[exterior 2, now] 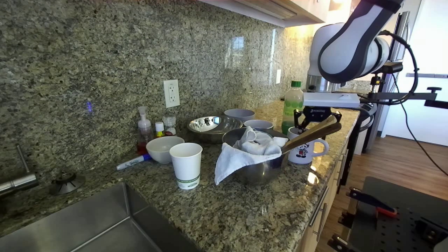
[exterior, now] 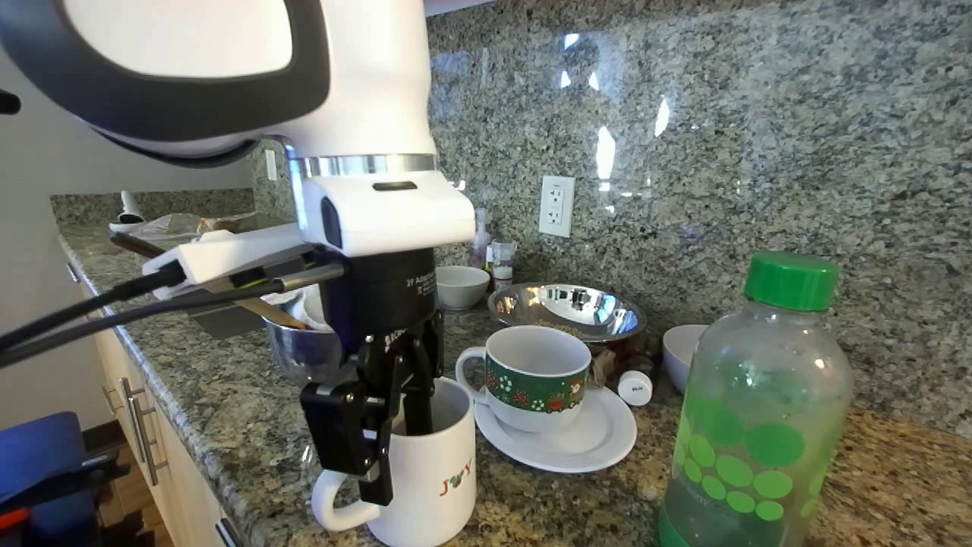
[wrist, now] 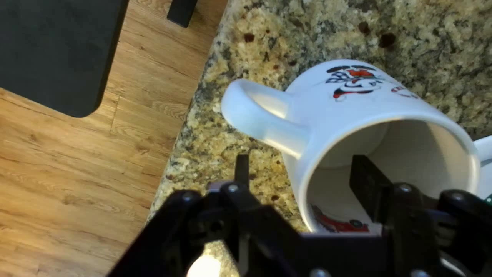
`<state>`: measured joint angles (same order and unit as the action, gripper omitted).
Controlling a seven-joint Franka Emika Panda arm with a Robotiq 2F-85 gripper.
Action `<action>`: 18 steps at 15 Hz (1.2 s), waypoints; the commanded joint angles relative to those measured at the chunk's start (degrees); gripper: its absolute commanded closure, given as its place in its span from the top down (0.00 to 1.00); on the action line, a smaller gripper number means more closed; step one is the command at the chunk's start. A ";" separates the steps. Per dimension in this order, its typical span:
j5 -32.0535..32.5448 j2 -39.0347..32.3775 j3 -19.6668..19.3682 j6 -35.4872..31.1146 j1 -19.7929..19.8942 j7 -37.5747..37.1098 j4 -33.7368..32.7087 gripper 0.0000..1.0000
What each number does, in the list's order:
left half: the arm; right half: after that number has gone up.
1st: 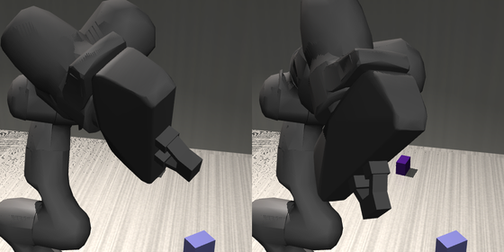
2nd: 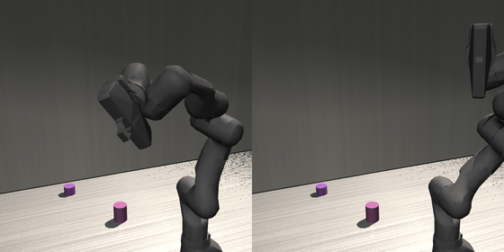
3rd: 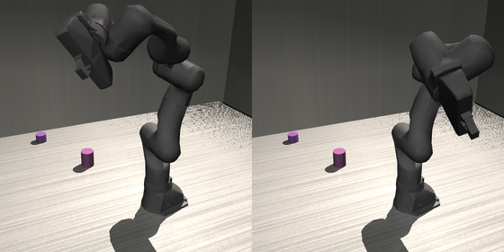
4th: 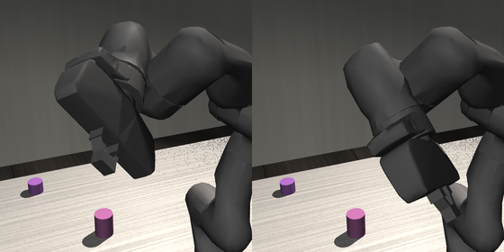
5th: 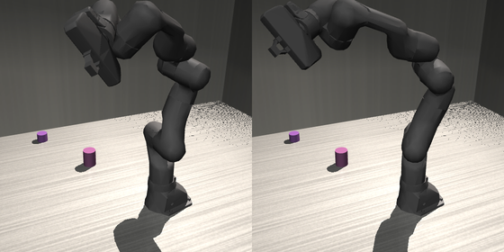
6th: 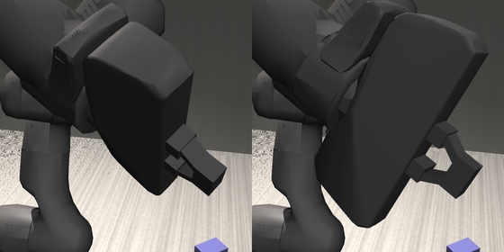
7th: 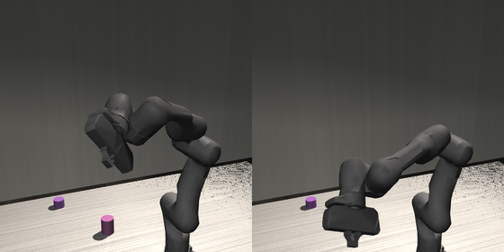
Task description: Move the white mug to the front right side of the countertop
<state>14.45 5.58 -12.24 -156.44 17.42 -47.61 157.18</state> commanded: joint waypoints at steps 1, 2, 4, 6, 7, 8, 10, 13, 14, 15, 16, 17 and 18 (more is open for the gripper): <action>2.38 2.52 1.38 1.53 0.89 -2.79 -0.53 0.99; 2.30 3.13 1.56 2.50 0.77 -2.34 -1.10 1.00; 1.60 4.61 2.19 4.75 0.49 -1.48 -2.48 1.00; 1.42 6.37 3.26 8.12 0.35 -1.22 -4.40 1.00; 1.54 7.16 3.92 10.03 0.34 -1.35 -5.62 1.00; 1.41 7.94 4.63 12.11 0.17 -1.24 -6.97 1.00; 0.02 9.16 5.65 15.79 -0.73 0.60 -9.66 1.00; -3.06 9.52 6.39 19.37 -3.03 5.15 -13.45 1.00; -5.24 9.28 6.12 20.38 -4.25 8.37 -14.65 1.00; -7.79 9.01 5.78 21.16 -5.42 11.88 -15.62 1.00; -10.95 8.61 5.38 22.35 -6.74 16.39 -16.71 1.00; -13.42 8.31 5.29 23.57 -7.58 20.06 -17.61 1.00; -15.65 8.07 5.29 25.05 -8.22 23.58 -18.51 1.00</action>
<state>4.55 14.52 -6.23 -135.99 11.43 -33.18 141.87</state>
